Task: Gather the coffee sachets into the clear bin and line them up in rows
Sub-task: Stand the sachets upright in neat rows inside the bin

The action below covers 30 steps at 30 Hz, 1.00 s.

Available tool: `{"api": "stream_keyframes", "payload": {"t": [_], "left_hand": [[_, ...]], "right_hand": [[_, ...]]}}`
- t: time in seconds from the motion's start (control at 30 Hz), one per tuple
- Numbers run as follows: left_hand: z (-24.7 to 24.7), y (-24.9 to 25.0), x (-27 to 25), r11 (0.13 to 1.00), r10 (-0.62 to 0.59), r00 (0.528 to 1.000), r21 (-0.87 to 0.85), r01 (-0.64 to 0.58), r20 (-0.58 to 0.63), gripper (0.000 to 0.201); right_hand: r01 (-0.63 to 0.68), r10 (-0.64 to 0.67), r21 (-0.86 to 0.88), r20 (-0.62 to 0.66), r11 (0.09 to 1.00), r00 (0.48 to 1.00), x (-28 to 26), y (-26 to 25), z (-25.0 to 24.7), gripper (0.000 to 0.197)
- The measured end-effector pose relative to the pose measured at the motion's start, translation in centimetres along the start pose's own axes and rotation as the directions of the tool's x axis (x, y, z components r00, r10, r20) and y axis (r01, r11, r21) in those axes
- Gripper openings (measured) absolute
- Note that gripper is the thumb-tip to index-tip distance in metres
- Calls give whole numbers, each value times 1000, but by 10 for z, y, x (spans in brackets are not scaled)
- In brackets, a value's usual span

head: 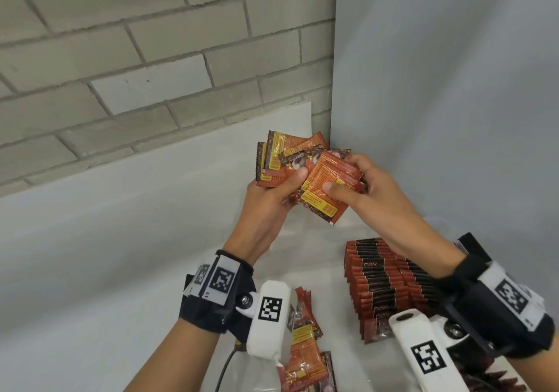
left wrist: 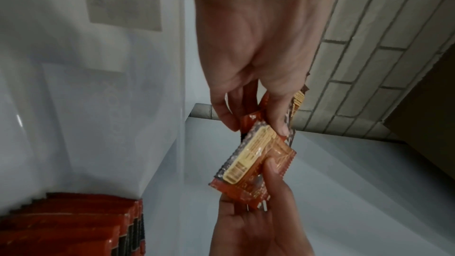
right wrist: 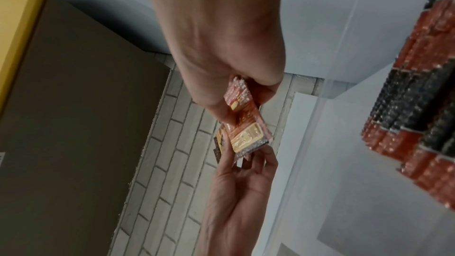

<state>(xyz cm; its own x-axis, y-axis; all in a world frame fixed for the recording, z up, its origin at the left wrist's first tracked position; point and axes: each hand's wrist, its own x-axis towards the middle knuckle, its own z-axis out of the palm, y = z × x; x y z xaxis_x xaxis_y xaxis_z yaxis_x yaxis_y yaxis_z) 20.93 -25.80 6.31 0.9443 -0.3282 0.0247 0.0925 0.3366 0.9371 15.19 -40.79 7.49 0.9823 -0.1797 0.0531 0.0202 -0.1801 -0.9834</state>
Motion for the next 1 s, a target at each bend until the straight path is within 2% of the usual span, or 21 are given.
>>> {"api": "stream_keyframes", "payload": {"t": [0.23,0.33,0.43,0.6,0.73,0.87,1.0], "left_hand": [[2,1,-4,1000,11,1000,28,-12,24,26],[3,1,-3,999,2,1000,54,-1,-24,25],[2,0,-1,999,10,998,44,-8,-62,24],[1,3,0,999,21,996,-26,-23,-82,27],[2,0,0,996,70,993,61,-64,-98,41],[6,2,-2,998,59,997,-12,-59,-49,26],[6,2,-2,999,24,999,-40,-22,41,14]], "right_hand": [[-29,29,8,11,1000,1000,1,-1,-2,39],[-71,71,-19,13,997,997,2,-1,-2,46],[-84,84,2,2,996,996,2,-1,-3,42],[-160,158,201,28,966,987,1,-5,-6,33],[-186,168,438,79,879,983,3,-7,-7,32],[-190,165,616,98,765,981,5,-9,-4,37],[-176,161,638,82,750,984,5,-10,-7,32]]}}
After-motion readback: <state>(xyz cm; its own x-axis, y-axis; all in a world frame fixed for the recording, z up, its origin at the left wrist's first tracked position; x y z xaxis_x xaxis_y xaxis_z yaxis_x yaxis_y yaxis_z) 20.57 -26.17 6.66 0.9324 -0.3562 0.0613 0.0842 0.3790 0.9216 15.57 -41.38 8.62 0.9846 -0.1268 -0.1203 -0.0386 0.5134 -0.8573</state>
